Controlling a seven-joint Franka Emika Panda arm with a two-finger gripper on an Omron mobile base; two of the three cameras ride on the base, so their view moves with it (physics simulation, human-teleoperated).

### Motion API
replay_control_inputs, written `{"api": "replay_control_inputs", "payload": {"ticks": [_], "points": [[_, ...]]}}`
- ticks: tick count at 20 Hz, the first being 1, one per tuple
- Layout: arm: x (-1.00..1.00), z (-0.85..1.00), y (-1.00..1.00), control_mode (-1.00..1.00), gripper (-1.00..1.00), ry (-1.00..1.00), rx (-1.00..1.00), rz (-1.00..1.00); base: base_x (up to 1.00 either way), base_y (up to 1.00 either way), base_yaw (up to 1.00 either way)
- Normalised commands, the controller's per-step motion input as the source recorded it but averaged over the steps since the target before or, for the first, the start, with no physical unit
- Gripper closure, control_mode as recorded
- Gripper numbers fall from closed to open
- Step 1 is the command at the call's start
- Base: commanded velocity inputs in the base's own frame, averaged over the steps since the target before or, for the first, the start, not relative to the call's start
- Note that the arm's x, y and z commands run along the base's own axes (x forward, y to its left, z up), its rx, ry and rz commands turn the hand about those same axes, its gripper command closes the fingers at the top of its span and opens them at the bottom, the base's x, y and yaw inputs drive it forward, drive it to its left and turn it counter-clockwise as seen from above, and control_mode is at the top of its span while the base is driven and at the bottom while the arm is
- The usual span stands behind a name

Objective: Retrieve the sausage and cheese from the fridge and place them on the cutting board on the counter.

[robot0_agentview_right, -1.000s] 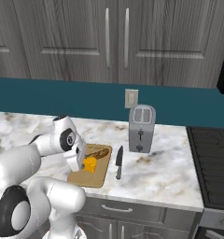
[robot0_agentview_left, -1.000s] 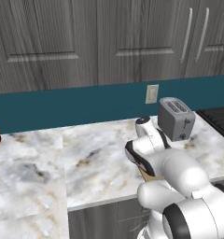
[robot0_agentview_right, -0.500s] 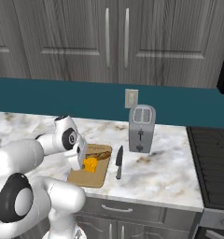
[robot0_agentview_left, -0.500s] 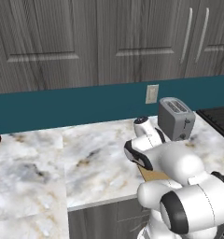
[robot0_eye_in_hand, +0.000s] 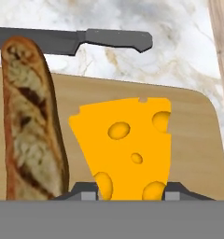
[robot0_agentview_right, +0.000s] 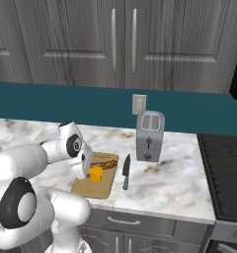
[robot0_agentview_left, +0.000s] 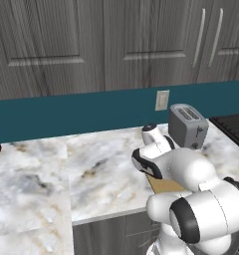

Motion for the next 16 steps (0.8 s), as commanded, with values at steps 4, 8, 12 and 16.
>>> {"api": "replay_control_inputs", "payload": {"ticks": [4,8,12,16], "points": [[-0.14,-0.03,-0.07,-1.0,-1.0,-0.01,0.0,0.0,0.0,0.0,0.0],[-0.26,0.06,-0.07,-1.0,-1.0,-0.01,0.0,0.0,0.0,0.0,0.0],[-0.19,0.15,-0.05,-1.0,-1.0,0.0,0.0,0.0,0.0,0.0,0.0],[-0.1,0.27,-0.03,-1.0,-1.0,0.0,0.03,0.0,0.0,0.0,0.0]]}}
